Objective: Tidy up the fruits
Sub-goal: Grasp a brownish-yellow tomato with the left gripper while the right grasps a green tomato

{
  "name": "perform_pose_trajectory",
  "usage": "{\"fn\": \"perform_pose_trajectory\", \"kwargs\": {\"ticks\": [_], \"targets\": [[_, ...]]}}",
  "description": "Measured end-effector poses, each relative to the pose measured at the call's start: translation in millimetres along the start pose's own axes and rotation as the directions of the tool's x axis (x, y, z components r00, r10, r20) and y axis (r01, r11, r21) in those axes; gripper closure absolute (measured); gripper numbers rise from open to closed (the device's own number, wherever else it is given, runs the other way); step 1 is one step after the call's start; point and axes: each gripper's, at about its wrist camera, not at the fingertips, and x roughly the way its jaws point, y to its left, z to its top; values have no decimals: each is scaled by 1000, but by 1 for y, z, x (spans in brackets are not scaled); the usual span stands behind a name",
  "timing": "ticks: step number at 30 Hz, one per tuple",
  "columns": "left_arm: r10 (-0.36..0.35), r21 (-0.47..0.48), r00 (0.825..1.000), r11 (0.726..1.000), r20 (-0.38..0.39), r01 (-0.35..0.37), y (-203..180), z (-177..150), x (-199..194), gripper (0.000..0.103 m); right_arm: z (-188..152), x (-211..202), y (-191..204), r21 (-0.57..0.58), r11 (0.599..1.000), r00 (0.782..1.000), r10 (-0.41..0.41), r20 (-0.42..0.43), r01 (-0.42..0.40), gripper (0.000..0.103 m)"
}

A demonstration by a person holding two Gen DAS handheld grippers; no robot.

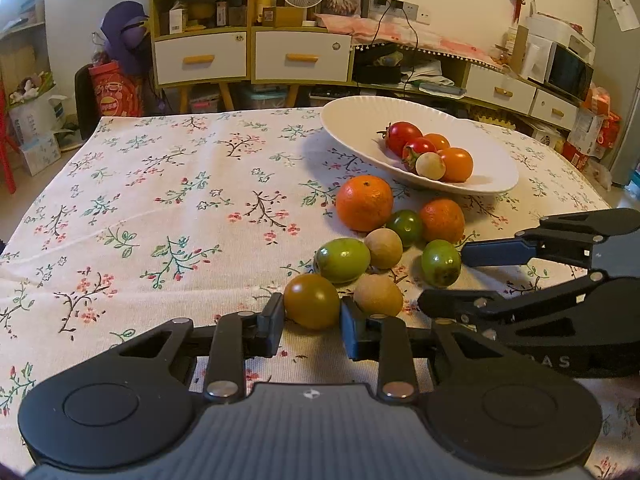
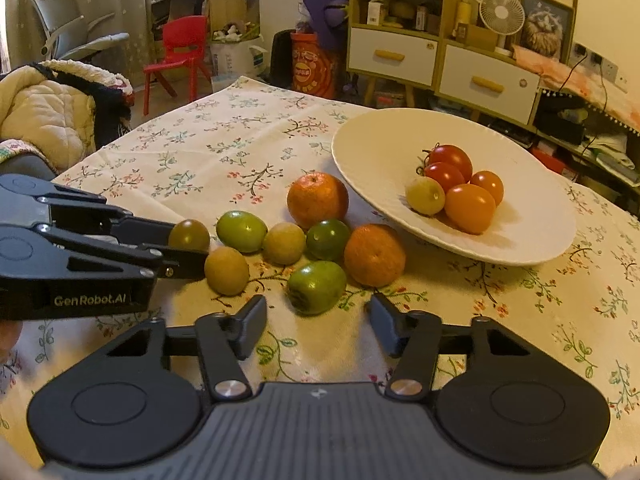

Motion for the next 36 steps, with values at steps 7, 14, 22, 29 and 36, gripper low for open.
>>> {"fn": "perform_pose_trajectory", "kwargs": {"ticks": [7, 14, 22, 29, 36], "targets": [[4, -1, 1000, 1000, -2, -4, -1, 1, 0, 77, 2, 2, -1, 11, 1000, 1000, 3, 8, -4, 68], [5, -2, 1000, 1000, -4, -5, -1, 1, 0, 77, 2, 1, -2, 21, 1000, 1000, 9, 10, -9, 74], [6, -4, 1000, 1000, -4, -6, -1, 3, -1, 77, 4, -1, -5, 22, 999, 1000, 23, 7, -23, 74], [8, -4, 1000, 1000, 10, -8, -5, 8, -7, 77, 4, -8, -6, 22, 1000, 1000, 22, 12, -23, 74], [9, -6, 1000, 1000, 27, -9, -10, 14, -12, 77, 10, -21, -12, 35, 999, 999, 13, 44, -15, 74]]}}
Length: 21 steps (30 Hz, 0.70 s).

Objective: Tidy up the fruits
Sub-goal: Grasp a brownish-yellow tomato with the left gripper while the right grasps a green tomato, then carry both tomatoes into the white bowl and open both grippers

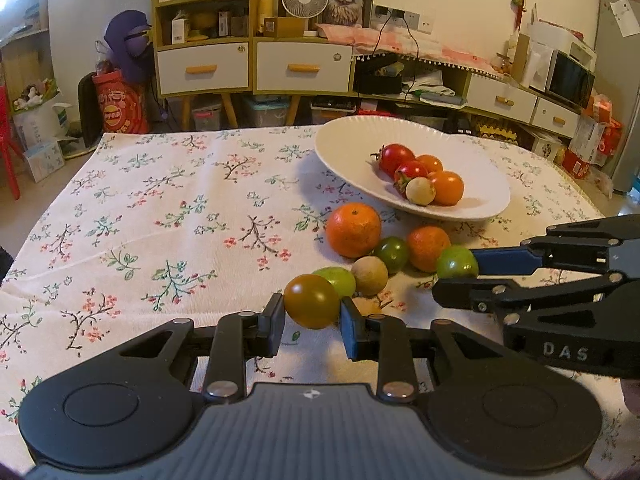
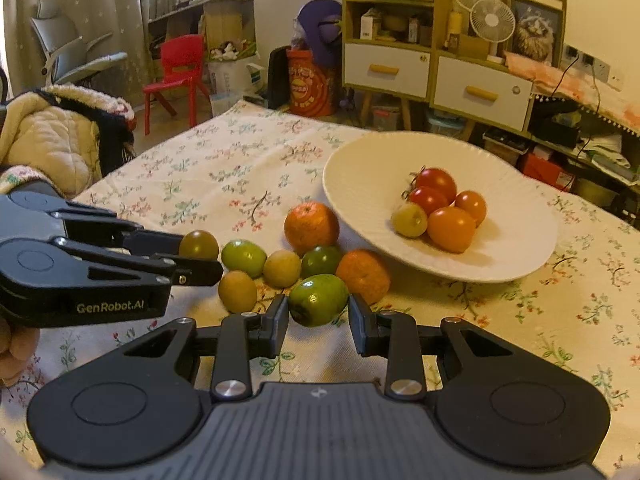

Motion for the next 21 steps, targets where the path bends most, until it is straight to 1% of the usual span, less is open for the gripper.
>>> {"fn": "perform_pose_trajectory", "kwargs": {"ticks": [11, 21], "targets": [[-25, -3, 999, 1000, 44, 26, -16, 16, -9, 77, 9, -19, -10, 17, 1000, 998, -9, 59, 8, 74], [-73, -13, 994, 997, 82, 75, -36, 38, -7, 78, 20, -29, -33, 47, 997, 991, -67, 117, 62, 74]]}}
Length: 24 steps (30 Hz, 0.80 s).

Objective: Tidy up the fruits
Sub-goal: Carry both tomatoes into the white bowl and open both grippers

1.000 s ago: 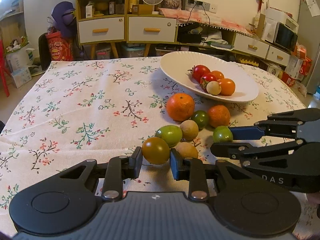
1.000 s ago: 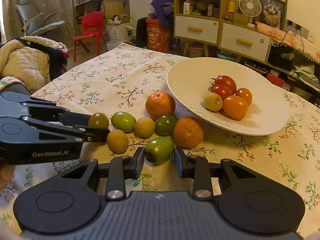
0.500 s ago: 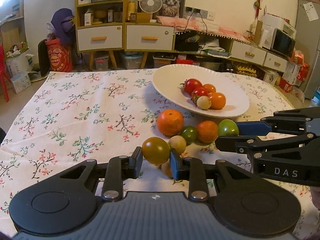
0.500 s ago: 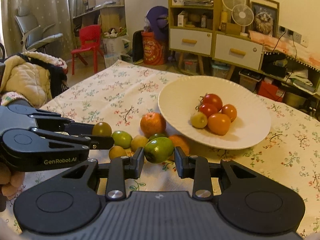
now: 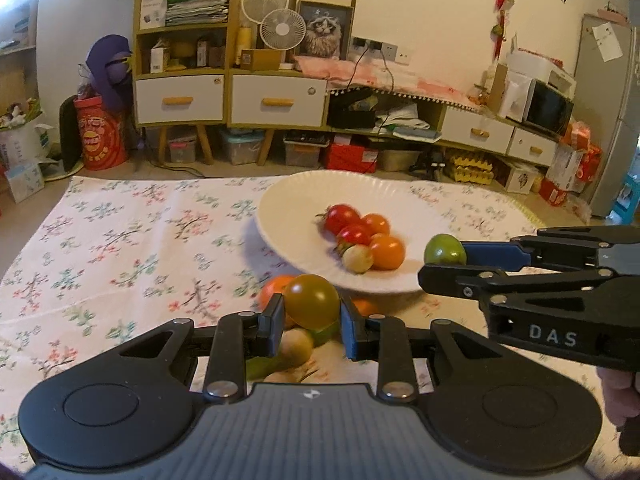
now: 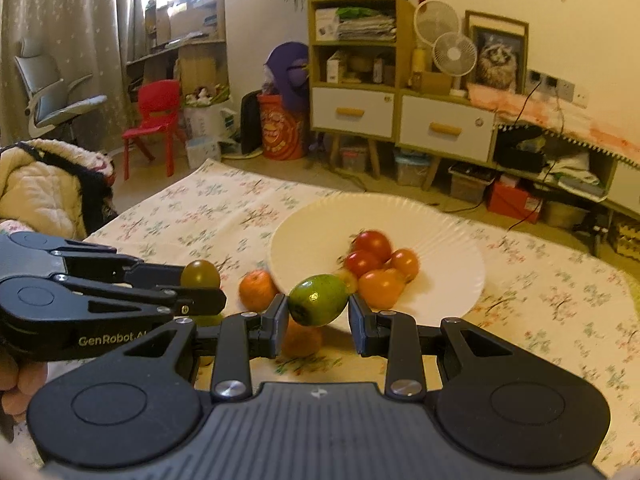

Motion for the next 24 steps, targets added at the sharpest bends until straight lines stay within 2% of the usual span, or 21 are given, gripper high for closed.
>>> {"fn": "perform_pose_trajectory", "kwargs": {"ticks": [10, 24], "targets": [[-67, -16, 998, 998, -11, 67, -7, 18, 25, 77, 7, 11, -36, 69, 997, 999, -43, 5, 42, 74], [-25, 4, 996, 1000, -81, 25, -2, 42, 82, 77, -1, 37, -57, 76, 995, 996, -65, -62, 70, 74]]}}
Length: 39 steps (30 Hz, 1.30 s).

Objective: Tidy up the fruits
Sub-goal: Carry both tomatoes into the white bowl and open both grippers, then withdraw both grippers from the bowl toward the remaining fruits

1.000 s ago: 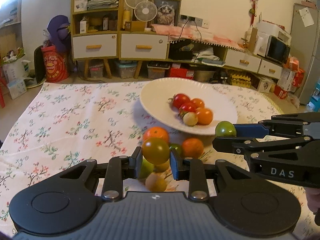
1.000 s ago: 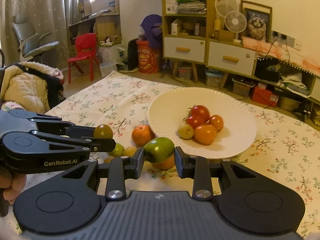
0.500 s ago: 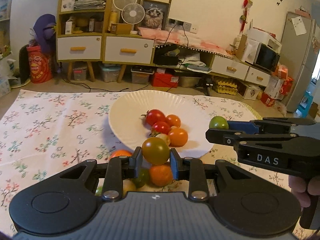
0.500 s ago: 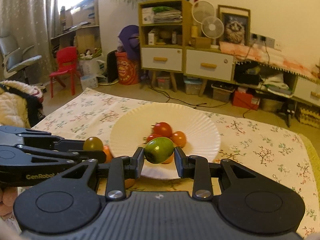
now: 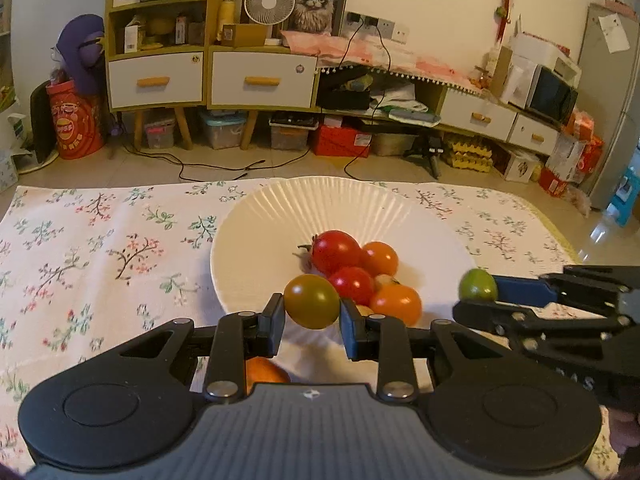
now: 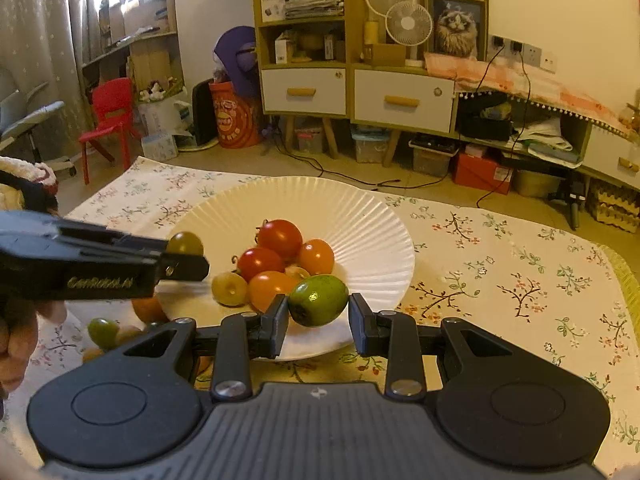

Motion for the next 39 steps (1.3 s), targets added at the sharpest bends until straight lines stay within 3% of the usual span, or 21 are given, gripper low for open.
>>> {"fn": "perform_pose_trajectory", "kwargs": {"ticks": [15, 20, 39], "targets": [[2, -22, 1000, 1000, -24, -3, 4, 4, 8, 75, -1, 5, -4, 1, 1000, 1000, -6, -15, 6, 72], [11, -5, 1000, 1000, -18, -11, 4, 3, 3, 71, 1, 2, -4, 13, 1000, 1000, -5, -6, 5, 65], [42, 39, 999, 998, 18, -42, 7, -17, -46, 35, -3, -28, 11, 25, 999, 1000, 20, 13, -20, 44]]}}
